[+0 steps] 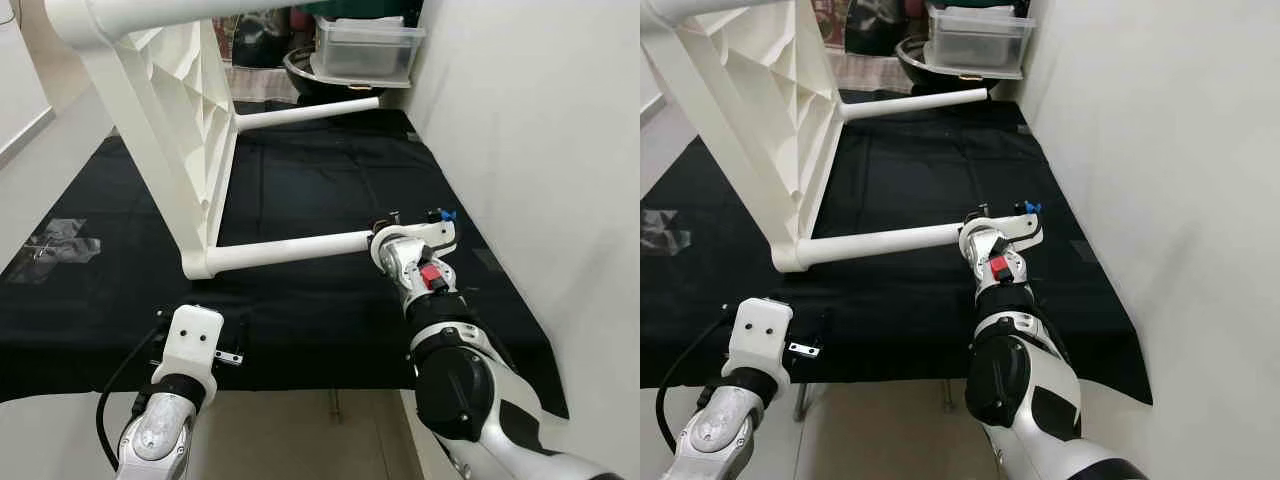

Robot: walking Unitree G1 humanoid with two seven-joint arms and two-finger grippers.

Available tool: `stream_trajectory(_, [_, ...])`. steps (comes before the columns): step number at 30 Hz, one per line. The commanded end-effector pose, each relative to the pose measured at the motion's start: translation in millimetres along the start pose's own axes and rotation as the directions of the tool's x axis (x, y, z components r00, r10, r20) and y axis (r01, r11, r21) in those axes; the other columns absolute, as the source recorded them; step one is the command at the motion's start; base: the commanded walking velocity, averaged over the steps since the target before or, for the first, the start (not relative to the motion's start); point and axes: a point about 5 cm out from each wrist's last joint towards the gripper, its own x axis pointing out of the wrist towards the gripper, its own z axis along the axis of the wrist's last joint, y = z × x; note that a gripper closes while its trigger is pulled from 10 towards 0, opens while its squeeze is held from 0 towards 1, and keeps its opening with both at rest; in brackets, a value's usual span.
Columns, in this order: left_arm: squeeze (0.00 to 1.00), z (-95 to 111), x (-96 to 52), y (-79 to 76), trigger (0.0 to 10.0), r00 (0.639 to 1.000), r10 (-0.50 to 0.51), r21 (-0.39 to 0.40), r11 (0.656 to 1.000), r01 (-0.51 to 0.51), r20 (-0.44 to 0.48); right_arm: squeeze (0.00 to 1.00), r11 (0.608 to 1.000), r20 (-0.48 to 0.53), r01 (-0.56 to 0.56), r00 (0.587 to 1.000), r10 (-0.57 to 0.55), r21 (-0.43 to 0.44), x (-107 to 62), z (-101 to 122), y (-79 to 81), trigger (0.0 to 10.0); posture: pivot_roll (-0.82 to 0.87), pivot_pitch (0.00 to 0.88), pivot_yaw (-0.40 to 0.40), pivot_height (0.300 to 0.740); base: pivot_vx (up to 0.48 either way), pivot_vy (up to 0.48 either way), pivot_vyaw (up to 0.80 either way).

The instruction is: Building children table

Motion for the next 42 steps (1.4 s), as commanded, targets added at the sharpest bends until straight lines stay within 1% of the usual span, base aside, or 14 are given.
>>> stream_trajectory(1, [0.0,0.3,-0.5,-2.2,10.0,1.0,-0.008,0.011,1.0,0.009,-0.009,0.0,0.983,-0.033,0.14,0.989,-0.145,-0.122,2.0,-23.4,-25.8,10.0,0.11,0.08,-0.111,0.74,0.0,0.0,0.0])
stream_trajectory(3, [0.0,0.4,-0.5,-2.3,10.0,1.0,-0.009,0.012,1.0,0.009,-0.008,0.09,0.983,-0.03,0.142,0.989,-0.147,-0.115,1.4,-24.8,-25.7,10.0,0.11,0.08,-0.111,0.74,0.0,0.0,0.0])
stream_trajectory(4, [0.0,0.3,-0.4,-2.9,10.0,1.0,-0.01,0.012,1.0,0.01,-0.009,0.73,0.98,-0.037,0.147,0.988,-0.153,-0.138,-0.5,-32.7,-27.9,10.0,0.11,0.075,-0.108,0.74,0.0,0.0,0.0])
stream_trajectory(5, [0.0,0.3,-0.4,-2.9,10.0,1.0,-0.01,0.012,1.0,0.01,-0.009,0.73,0.98,-0.037,0.147,0.988,-0.153,-0.138,-0.5,-32.7,-27.9,10.0,0.11,0.075,-0.108,0.74,0.0,0.0,0.0])
stream_trajectory(6, [0.0,0.2,-0.1,-3.7,10.0,1.0,-0.011,0.011,1.0,0.011,-0.01,1.0,0.981,-0.062,0.131,0.988,-0.142,-0.145,-2.6,-43.0,-29.3,10.0,0.11,0.074,-0.107,0.74,0.0,0.0,0.0])
stream_trajectory(14, [0.0,-1.1,1.7,-5.2,10.0,1.0,-0.021,0.015,1.0,0.021,-0.012,1.0,0.969,-0.138,0.127,0.978,-0.158,-0.21,-10.3,-64.5,-35.3,10.0,0.1,0.06,-0.104,0.74,0.0,0.0,0.0])
stream_trajectory(15, [0.0,-1.3,1.8,-4.3,10.0,1.0,-0.018,0.015,1.0,0.018,-0.01,0.09,0.97,-0.157,0.089,0.979,-0.127,-0.227,-11.3,-64.9,-32.9,10.0,0.11,0.059,-0.108,0.74,0.0,0.0,0.0])
stream_trajectory(16, [0.0,-1.5,1.9,-3.6,10.0,1.0,-0.015,0.015,1.0,0.015,-0.01,0.0,0.966,-0.184,0.057,0.977,-0.105,-0.252,-13.2,-65.9,-31.4,10.0,0.11,0.058,-0.108,0.74,0.0,0.0,0.0])
stream_trajectory(22, [0.0,-1.0,2.7,-3.2,10.0,1.0,-0.015,0.017,1.0,0.015,-0.01,0.0,0.945,-0.354,-0.103,0.935,-0.015,-0.311,-25.0,-76.2,-27.7,10.0,0.1,0.055,-0.106,0.74,0.0,0.0,0.0])
stream_trajectory(32, [0.0,1.0,7.5,0.3,10.0,1.0,-0.007,0.021,1.0,0.007,0.002,0.0,0.849,-0.709,-0.385,0.705,0.018,-0.361,-58.3,-62.8,-47.7,10.0,0.1,0.059,-0.094,0.74,0.0,0.0,0.0])
stream_trajectory(38, [0.0,2.8,9.3,1.8,10.0,1.0,-0.003,0.028,1.0,0.003,0.008,0.0,0.598,-0.708,-0.639,0.687,0.163,-0.483,-73.0,-38.4,-28.6,10.0,0.1,0.059,-0.097,0.74,0.0,0.0,0.0])
stream_trajectory(39, [0.0,4.5,10.6,1.7,10.0,1.0,-0.007,0.024,1.0,0.007,0.014,0.0,0.473,-0.608,-0.636,0.758,0.236,-0.609,-70.3,-22.9,-15.3,10.0,0.1,0.057,-0.088,0.74,0.0,0.0,0.0])
stream_trajectory(40, [0.0,4.5,10.6,1.7,10.0,1.0,-0.007,0.024,1.0,0.007,0.014,0.0,0.473,-0.608,-0.636,0.758,0.236,-0.609,-70.3,-22.9,-15.3,10.0,0.1,0.057,-0.088,0.74,0.0,0.0,0.0])
stream_trajectory(42, [0.0,8.1,14.6,0.0,10.0,0.999,-0.038,0.014,0.999,0.038,0.025,0.0,0.247,-0.436,-0.533,0.826,0.356,-0.809,-70.7,0.6,6.5,10.0,0.1,0.052,-0.089,0.74,0.0,0.0,0.0])
